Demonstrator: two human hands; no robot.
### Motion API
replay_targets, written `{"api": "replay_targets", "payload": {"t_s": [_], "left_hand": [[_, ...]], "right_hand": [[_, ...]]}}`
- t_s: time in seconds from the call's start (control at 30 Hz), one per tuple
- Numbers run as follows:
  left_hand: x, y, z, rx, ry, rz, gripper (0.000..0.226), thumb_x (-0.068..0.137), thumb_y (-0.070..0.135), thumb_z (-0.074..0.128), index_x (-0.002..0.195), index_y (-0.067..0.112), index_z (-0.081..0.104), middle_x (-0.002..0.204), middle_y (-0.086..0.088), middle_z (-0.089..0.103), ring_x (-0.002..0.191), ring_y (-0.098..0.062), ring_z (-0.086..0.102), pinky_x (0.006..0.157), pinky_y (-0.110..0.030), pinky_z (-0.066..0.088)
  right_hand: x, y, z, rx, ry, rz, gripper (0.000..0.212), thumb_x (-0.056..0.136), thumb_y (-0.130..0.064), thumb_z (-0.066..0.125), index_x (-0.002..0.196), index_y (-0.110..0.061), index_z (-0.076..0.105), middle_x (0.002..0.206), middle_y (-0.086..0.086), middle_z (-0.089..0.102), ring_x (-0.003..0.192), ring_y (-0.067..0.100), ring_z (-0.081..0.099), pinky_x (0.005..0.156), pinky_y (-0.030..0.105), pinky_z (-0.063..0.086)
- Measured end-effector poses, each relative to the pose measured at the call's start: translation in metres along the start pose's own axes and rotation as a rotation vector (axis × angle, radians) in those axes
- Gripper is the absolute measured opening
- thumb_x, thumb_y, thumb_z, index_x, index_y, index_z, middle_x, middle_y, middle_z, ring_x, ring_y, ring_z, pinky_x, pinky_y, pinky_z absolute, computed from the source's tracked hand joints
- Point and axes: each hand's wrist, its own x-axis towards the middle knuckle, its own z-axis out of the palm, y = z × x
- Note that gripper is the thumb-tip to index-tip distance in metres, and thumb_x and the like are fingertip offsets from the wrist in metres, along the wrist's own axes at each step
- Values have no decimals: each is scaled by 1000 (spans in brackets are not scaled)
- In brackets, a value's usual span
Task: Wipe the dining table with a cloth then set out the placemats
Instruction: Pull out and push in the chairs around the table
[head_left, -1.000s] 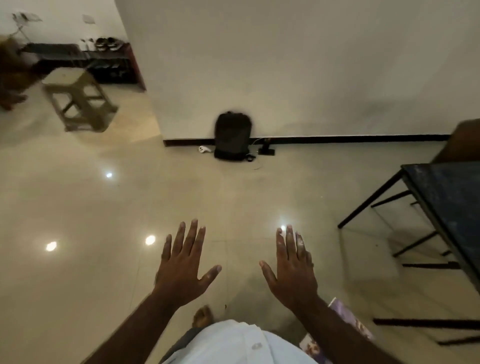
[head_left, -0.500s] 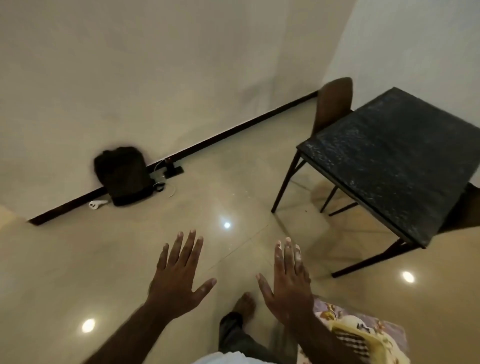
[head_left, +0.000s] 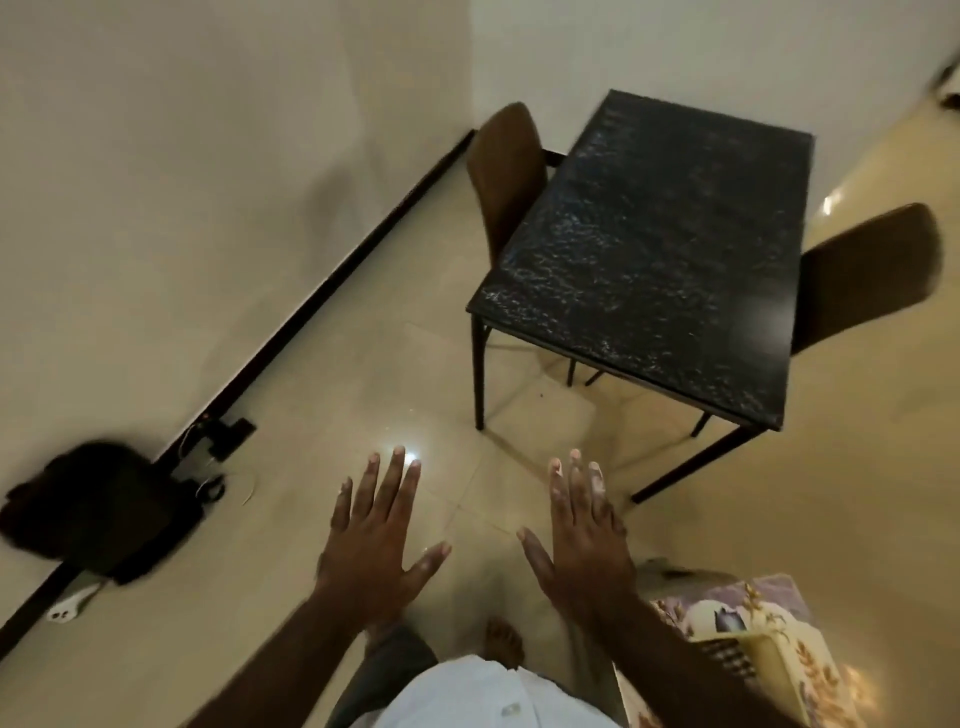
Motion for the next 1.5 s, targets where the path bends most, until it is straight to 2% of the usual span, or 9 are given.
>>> {"api": "replay_targets", "payload": {"t_s": [0.13, 0.4, 0.6, 0.7, 0.9, 1.07, 1.17, 1.37, 1.5], "left_hand": [[78, -13, 2, 28, -102, 169, 111, 97, 93, 28, 178, 25, -8, 184, 1, -26, 170, -29, -24, 137, -62, 3], [224, -9, -13, 61, -206, 549, 109, 99, 91, 29, 179, 19, 11, 187, -2, -11, 173, -35, -3, 136, -64, 16], [300, 29, -17, 162, -276, 902, 110, 97, 93, 28, 179, 22, 7, 187, -5, -9, 172, -37, 0, 134, -68, 21], [320, 54, -15, 188, -287, 986, 112, 97, 93, 29, 179, 21, 2, 186, -5, -14, 172, -37, -2, 135, -66, 16], [315, 107, 8, 235, -384, 1102, 113, 96, 95, 26, 179, 22, 0, 186, -4, -15, 172, -37, -5, 134, -64, 16], [287, 162, 26, 254, -463, 1176, 114, 93, 98, 15, 177, 25, -10, 184, -1, -23, 171, -32, -15, 138, -60, 8], [273, 197, 31, 290, -491, 1236, 115, 90, 99, 9, 176, 26, -16, 183, -1, -27, 170, -29, -21, 139, -57, 5], [241, 267, 56, 373, -573, 1287, 115, 96, 92, 28, 173, 26, -26, 179, -3, -36, 168, -29, -27, 137, -54, -3], [207, 313, 82, 453, -650, 1359, 116, 94, 92, 29, 174, 25, -23, 182, -6, -29, 170, -31, -21, 139, -58, 3]], "right_hand": [[17, 6, 12, -25, 20, 178, 98, 105, -72, 47, 179, -16, 16, 187, 14, 4, 171, 41, 14, 129, 58, 33], [49, -9, 11, -58, 62, 560, 98, 102, -67, 56, 178, -16, 21, 187, 14, 7, 171, 42, 17, 128, 61, 37], [50, -29, -6, -111, 147, 906, 95, 104, -65, 56, 177, -15, 23, 186, 16, 12, 171, 40, 16, 137, 50, 7], [34, -33, 5, -83, 158, 1027, 95, 105, -67, 58, 177, -16, 24, 186, 14, 11, 172, 38, 15, 134, 56, 24], [-4, -24, 15, -23, 120, 1178, 97, 103, -69, 55, 178, -18, 22, 186, 18, 11, 169, 43, 23, 130, 59, 33], [-48, -1, 18, 37, 150, 1229, 85, 105, -66, 54, 171, -13, 42, 180, 23, 30, 160, 48, 41, 122, 63, 46], [-79, 17, 28, 66, 129, 1239, 87, 103, -66, 62, 170, -14, 43, 178, 25, 31, 155, 51, 47, 117, 66, 51], [-142, 58, 42, 126, 23, 1252, 89, 100, -65, 63, 170, -14, 42, 173, 29, 39, 147, 53, 56, 111, 67, 52], [-172, 76, 53, 207, -97, 1327, 88, 104, -71, 47, 170, -14, 41, 170, 29, 44, 145, 55, 56, 112, 68, 54]]}}
